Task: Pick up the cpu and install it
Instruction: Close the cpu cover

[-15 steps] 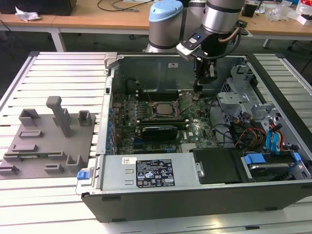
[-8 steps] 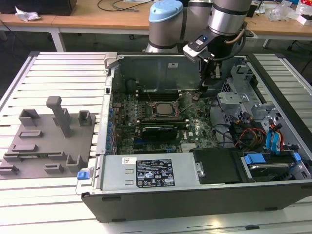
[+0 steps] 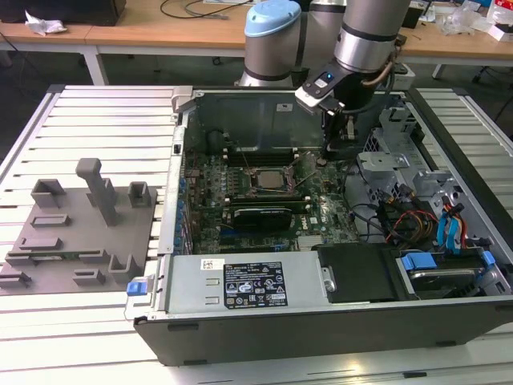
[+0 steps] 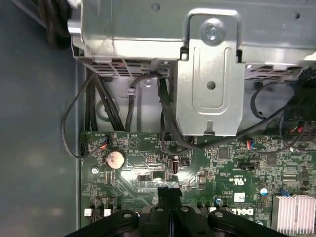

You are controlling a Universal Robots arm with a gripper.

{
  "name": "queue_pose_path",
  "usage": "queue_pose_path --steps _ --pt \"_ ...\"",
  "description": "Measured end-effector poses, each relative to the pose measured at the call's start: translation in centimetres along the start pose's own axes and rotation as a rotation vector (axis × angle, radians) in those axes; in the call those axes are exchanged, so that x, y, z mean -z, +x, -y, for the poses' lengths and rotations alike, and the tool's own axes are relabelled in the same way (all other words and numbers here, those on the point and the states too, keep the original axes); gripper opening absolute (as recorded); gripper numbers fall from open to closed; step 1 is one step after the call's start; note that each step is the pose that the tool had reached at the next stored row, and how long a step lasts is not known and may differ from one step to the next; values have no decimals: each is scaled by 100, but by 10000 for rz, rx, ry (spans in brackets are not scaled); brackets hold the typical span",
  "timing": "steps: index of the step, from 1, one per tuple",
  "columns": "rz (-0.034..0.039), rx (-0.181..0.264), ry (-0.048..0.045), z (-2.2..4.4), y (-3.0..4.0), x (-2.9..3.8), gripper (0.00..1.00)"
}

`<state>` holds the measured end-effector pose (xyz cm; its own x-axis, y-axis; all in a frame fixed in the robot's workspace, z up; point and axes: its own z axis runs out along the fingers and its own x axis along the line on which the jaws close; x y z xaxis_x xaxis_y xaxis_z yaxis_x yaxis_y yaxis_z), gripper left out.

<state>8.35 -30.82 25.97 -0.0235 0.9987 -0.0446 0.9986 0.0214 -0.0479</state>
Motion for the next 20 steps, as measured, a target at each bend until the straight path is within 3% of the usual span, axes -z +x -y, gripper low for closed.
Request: queue_pose_path --steps 4,5,7,9,11,20 --pt "-24 438 -21 33 9 -107 11" --pt "-21 583 -27 83 17 -170 11" --pt "-22 582 -27 92 18 -172 11" --pt "-21 582 -27 147 19 -174 11" --pt "-21 583 -27 245 22 -179 11" --pt "-22 582 -28 420 26 -191 11"
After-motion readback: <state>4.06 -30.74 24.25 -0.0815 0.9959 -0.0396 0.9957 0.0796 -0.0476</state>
